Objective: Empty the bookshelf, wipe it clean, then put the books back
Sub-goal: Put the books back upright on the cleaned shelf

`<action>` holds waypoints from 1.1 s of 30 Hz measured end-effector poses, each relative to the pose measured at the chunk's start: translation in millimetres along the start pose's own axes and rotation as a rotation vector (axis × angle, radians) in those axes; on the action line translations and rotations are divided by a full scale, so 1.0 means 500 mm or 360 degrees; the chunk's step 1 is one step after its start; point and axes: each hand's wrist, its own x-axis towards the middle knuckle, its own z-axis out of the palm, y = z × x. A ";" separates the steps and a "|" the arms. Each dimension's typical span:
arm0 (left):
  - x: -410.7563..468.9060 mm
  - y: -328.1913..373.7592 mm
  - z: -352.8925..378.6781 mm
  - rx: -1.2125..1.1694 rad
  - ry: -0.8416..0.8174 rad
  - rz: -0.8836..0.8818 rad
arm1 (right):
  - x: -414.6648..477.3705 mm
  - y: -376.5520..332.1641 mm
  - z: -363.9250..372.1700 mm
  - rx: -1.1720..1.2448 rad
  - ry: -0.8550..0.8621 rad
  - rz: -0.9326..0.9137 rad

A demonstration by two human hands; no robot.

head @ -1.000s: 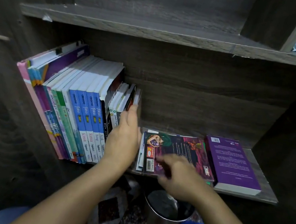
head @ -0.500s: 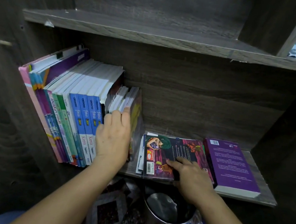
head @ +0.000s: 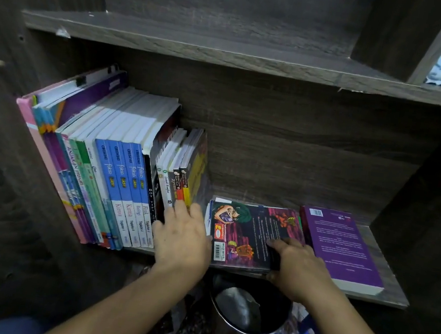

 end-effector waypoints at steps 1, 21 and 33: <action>0.002 -0.001 -0.008 -0.0013 0.0045 -0.0004 | 0.000 -0.001 -0.001 0.0004 -0.0003 0.0000; 0.095 -0.034 -0.036 -0.0367 0.0980 0.0348 | 0.008 -0.043 0.030 0.0024 -0.0009 0.0002; 0.120 -0.030 -0.102 -0.0340 0.0451 0.0046 | 0.030 -0.021 0.031 0.0043 -0.0243 -0.0020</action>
